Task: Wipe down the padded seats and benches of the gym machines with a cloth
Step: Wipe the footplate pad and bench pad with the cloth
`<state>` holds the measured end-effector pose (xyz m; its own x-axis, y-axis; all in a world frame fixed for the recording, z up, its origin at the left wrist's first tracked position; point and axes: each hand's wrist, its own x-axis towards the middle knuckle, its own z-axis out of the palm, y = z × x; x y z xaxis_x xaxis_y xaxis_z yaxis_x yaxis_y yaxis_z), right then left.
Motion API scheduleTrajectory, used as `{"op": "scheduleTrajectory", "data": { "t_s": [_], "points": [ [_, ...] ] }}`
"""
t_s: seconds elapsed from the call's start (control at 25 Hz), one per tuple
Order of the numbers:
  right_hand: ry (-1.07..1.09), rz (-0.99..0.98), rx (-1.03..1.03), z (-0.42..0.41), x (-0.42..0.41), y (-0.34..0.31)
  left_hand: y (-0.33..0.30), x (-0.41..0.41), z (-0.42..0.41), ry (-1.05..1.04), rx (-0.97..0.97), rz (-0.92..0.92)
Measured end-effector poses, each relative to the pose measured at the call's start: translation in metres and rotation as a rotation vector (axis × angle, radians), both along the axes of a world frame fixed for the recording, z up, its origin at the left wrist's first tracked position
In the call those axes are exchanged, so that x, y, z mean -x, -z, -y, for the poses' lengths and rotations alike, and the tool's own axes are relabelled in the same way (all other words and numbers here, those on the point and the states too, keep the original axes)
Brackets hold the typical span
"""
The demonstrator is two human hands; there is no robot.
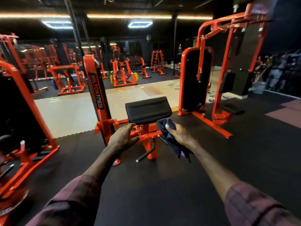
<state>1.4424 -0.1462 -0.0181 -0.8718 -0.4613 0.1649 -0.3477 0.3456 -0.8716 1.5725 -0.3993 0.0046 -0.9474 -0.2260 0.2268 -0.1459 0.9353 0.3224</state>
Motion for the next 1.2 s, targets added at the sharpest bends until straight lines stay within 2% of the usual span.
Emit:
{"op": "scheduleTrajectory", "data": {
  "t_s": [0.28,0.44,0.8,1.0,1.2],
  "points": [
    [0.086,-0.027,-0.053,0.022,0.201,0.004,0.016,0.235,0.024,0.073,0.053,0.027],
    [0.099,-0.032,-0.029,0.028,0.354,0.031,0.042,0.397,0.023,0.103,0.072,0.051],
    [-0.037,-0.113,-0.166,0.023,0.668,0.026,0.058,0.692,0.033,0.003,0.029,0.05],
    [-0.069,-0.218,-0.34,0.034,0.829,0.058,0.074,0.841,0.052,-0.058,0.072,0.054],
    [-0.155,-0.219,-0.362,0.063,1.005,0.082,0.099,1.006,0.083,-0.142,0.035,0.054]
  ]
}}
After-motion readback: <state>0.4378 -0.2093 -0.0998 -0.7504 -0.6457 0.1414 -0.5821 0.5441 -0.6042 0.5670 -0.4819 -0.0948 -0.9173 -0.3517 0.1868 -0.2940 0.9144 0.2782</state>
